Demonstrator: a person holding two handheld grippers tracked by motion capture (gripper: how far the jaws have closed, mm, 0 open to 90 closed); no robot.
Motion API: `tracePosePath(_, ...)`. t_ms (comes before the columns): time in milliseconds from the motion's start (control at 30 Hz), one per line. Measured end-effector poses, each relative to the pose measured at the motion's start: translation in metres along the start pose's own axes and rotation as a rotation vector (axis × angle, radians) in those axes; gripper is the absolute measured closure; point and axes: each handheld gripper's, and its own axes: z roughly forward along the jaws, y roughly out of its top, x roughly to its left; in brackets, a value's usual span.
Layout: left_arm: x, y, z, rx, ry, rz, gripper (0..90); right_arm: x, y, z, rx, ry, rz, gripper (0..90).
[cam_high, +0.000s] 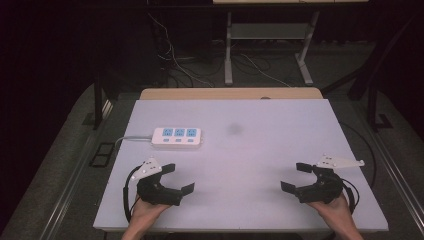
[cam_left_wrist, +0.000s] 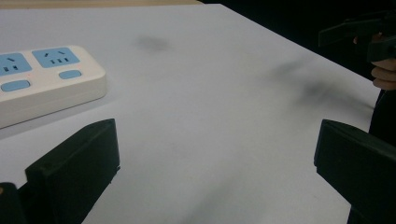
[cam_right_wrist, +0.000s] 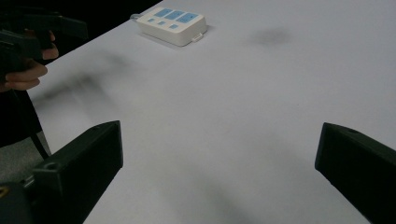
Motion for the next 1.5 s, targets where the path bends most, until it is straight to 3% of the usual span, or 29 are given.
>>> tracePosePath(800, 0.000, 0.001, 0.000, 0.046, 0.009, 0.009, 0.0, 0.001, -0.005, 0.003, 0.026, 0.017, 0.006, 0.6)
tracePosePath(1267, -0.001, 0.008, 0.000, 0.120, -0.006, 0.022, 0.0, -0.002, -0.005, 0.001, 0.026, 0.008, 0.010, 0.6)
tracePosePath(1500, -0.001, 0.019, 0.002, 0.149, -0.013, 0.038, 0.0, -0.001, -0.006, 0.002, 0.035, 0.003, 0.004, 0.6)
